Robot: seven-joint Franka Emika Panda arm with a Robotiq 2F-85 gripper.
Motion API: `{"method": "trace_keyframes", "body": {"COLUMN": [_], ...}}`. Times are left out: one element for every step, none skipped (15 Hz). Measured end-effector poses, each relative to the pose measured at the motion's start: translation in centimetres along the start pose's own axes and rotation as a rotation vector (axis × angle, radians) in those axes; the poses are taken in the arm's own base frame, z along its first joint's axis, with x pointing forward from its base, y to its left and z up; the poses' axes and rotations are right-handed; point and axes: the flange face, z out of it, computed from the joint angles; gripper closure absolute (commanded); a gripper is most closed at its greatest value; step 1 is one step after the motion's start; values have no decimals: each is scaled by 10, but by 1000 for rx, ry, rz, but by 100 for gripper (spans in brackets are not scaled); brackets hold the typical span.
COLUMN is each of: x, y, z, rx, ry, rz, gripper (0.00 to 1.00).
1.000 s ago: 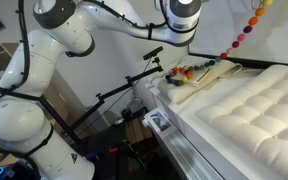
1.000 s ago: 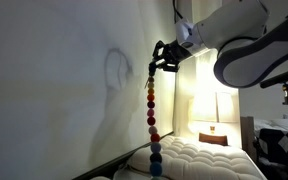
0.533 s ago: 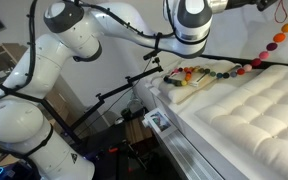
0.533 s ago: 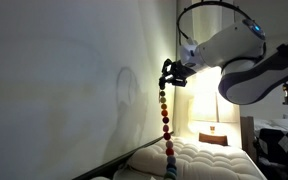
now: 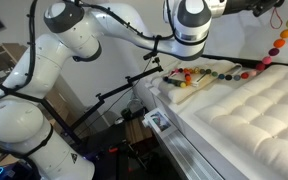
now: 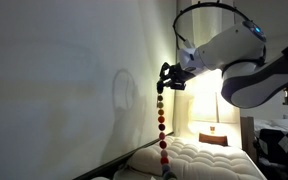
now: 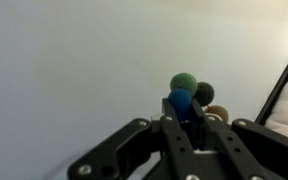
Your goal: Put the colorful object in between the two cushions.
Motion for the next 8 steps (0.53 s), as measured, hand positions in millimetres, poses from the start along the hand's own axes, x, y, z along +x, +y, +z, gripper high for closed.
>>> {"method": "trace_keyframes", "body": {"x": [14, 29, 41, 48, 49, 46, 37, 25], "y": [1, 4, 10, 20, 30, 40, 48, 54], "z": [-2, -5, -10, -16, -22, -28, -35, -41], "rx": [-1, -7, -20, -41, -66, -92, -118, -141], "ry": [40, 91, 144, 195, 241, 283, 320, 349], "rz": [-27, -49, -57, -54, -41, -27, -11, 18], "gripper": [95, 95, 95, 95, 95, 95, 95, 95]}}
